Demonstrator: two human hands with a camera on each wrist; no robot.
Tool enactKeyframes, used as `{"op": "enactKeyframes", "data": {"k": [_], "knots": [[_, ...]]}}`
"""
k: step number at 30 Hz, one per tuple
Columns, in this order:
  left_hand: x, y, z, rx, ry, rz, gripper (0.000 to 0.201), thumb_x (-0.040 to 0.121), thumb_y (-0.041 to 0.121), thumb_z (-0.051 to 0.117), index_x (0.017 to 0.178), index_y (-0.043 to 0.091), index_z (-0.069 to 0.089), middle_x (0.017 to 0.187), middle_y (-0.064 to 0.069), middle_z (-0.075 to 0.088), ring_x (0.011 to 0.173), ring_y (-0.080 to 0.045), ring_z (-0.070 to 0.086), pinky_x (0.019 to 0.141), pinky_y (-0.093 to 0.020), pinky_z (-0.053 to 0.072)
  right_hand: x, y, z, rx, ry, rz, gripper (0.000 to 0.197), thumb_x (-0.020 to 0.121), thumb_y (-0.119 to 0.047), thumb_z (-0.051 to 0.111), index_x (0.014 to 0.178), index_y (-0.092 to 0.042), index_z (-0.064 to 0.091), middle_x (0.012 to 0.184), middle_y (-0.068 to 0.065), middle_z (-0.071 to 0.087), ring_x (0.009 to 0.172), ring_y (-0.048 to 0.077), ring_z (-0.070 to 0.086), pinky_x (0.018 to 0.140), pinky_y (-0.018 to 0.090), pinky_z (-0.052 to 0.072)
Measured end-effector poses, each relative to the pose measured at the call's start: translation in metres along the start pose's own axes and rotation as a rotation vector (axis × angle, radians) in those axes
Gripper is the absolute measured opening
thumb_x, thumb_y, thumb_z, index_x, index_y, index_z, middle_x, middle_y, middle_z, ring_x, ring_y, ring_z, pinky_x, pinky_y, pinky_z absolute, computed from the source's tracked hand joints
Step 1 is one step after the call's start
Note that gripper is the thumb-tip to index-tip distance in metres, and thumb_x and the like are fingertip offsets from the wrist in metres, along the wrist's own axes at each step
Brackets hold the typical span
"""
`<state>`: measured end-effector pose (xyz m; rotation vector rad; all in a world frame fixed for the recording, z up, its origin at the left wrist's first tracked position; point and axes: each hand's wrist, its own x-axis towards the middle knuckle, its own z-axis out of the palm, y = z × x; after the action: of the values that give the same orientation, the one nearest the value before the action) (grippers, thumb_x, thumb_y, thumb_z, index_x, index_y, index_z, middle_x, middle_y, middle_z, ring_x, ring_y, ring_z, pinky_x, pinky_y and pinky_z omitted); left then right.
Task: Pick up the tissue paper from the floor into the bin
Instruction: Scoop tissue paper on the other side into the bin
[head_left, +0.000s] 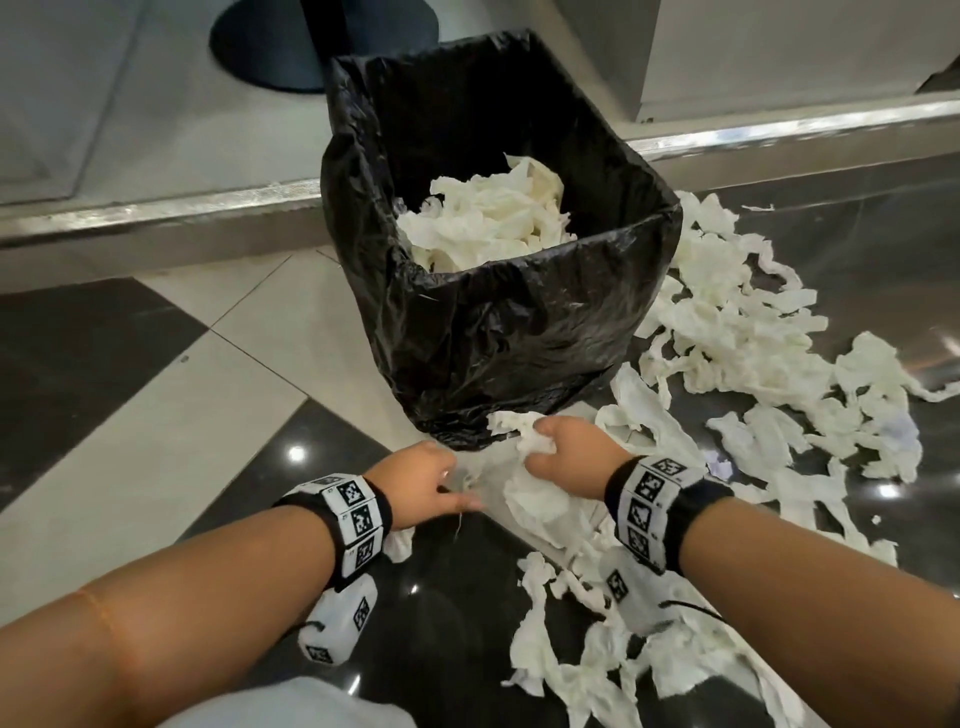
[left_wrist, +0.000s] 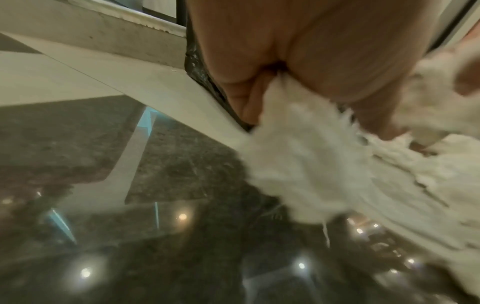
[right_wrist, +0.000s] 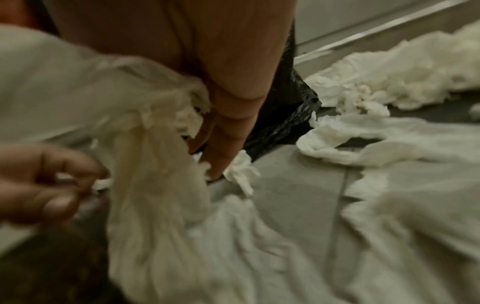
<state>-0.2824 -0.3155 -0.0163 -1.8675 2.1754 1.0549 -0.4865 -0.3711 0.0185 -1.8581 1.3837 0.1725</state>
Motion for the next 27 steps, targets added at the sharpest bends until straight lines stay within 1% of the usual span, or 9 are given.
{"op": "enactKeyframes", "data": {"k": [4, 7, 10, 14, 17, 20, 22, 25, 27], "knots": [[-0.002, 0.023, 0.006, -0.427, 0.048, -0.051, 0.080, 0.062, 0.049, 0.080, 0.122, 0.026, 0.033, 0.107, 0.005, 0.056, 0.095, -0.013, 0.058, 0.078, -0.025, 0.049, 0.003, -0.015, 0.004, 0.270, 0.077, -0.016, 0.028, 0.092, -0.021, 0.055, 0.117, -0.015, 0.044, 0.092, -0.002, 0.055, 0.080, 0.012, 0.055, 0.061, 0.015, 0.040], [0.002, 0.039, 0.015, -0.618, 0.100, -0.005, 0.093, 0.075, 0.026, 0.074, 0.138, 0.036, 0.006, 0.116, 0.000, 0.057, 0.100, -0.017, 0.062, 0.092, -0.034, 0.051, 0.002, -0.027, 0.022, 0.518, -0.037, 0.023, 0.030, 0.089, -0.017, 0.056, 0.115, -0.017, 0.040, 0.092, -0.002, 0.054, 0.079, 0.007, 0.052, 0.060, 0.015, 0.040], [-0.001, 0.043, 0.015, -0.741, 0.150, 0.061, 0.068, 0.085, 0.006, 0.057, 0.124, 0.050, 0.024, 0.114, 0.007, 0.057, 0.104, -0.012, 0.060, 0.094, -0.025, 0.049, 0.004, -0.033, 0.035, 0.672, -0.128, 0.080, 0.056, 0.068, -0.032, 0.067, 0.117, -0.020, 0.044, 0.110, 0.005, 0.057, 0.106, 0.019, 0.055, 0.084, 0.030, 0.049], [-0.003, 0.024, -0.004, -0.619, 0.230, -0.101, 0.037, 0.091, 0.008, 0.049, 0.122, 0.029, 0.051, 0.108, 0.006, 0.059, 0.105, -0.015, 0.057, 0.083, -0.021, 0.041, 0.004, -0.018, 0.026, 0.574, -0.164, 0.025, 0.063, 0.064, -0.033, 0.060, 0.124, -0.019, 0.048, 0.117, 0.004, 0.055, 0.109, 0.020, 0.052, 0.087, 0.031, 0.044], [-0.008, 0.007, -0.022, -0.564, 0.286, -0.228, 0.036, 0.089, 0.005, 0.045, 0.119, 0.021, 0.057, 0.105, 0.003, 0.060, 0.100, -0.017, 0.056, 0.081, -0.023, 0.038, 0.015, 0.007, 0.020, 0.021, 0.023, -0.047, 0.069, 0.080, -0.021, 0.059, 0.142, -0.016, 0.031, 0.147, 0.009, 0.032, 0.127, 0.029, 0.042, 0.104, 0.034, 0.037], [-0.021, -0.006, -0.027, -0.527, 0.253, -0.244, 0.019, 0.086, 0.008, 0.048, 0.092, 0.022, 0.059, 0.084, 0.005, 0.060, 0.084, -0.017, 0.056, 0.066, -0.025, 0.041, 0.026, 0.025, 0.025, -0.421, -0.082, -0.098, 0.075, 0.084, -0.023, 0.057, 0.148, -0.024, 0.018, 0.160, 0.005, 0.005, 0.133, 0.035, 0.033, 0.105, 0.042, 0.040], [-0.028, -0.012, -0.026, -0.524, 0.198, -0.260, 0.008, 0.081, 0.020, 0.049, 0.075, 0.019, 0.054, 0.072, 0.003, 0.055, 0.072, -0.017, 0.054, 0.059, -0.026, 0.040, 0.028, 0.033, 0.036, -0.519, -0.118, -0.101, 0.063, 0.085, -0.027, 0.055, 0.143, -0.023, 0.031, 0.157, 0.005, 0.015, 0.129, 0.032, 0.034, 0.100, 0.042, 0.043], [-0.035, -0.019, -0.019, -0.504, 0.142, -0.255, 0.025, 0.077, 0.036, 0.050, 0.071, 0.011, 0.052, 0.070, -0.002, 0.054, 0.070, -0.019, 0.053, 0.068, -0.033, 0.043, 0.015, 0.036, 0.052, -0.532, -0.082, -0.230, 0.044, 0.088, -0.040, 0.049, 0.125, -0.017, 0.050, 0.136, 0.005, 0.043, 0.115, 0.026, 0.044, 0.094, 0.038, 0.044], [-0.036, -0.022, -0.014, -0.493, 0.114, -0.252, 0.036, 0.085, 0.044, 0.055, 0.076, 0.010, 0.058, 0.077, -0.008, 0.061, 0.075, -0.022, 0.059, 0.076, -0.036, 0.047, -0.001, 0.038, 0.061, -0.570, -0.106, -0.377, 0.060, 0.083, -0.063, 0.043, 0.119, -0.017, 0.053, 0.124, 0.003, 0.049, 0.108, 0.024, 0.047, 0.091, 0.039, 0.045]]}}
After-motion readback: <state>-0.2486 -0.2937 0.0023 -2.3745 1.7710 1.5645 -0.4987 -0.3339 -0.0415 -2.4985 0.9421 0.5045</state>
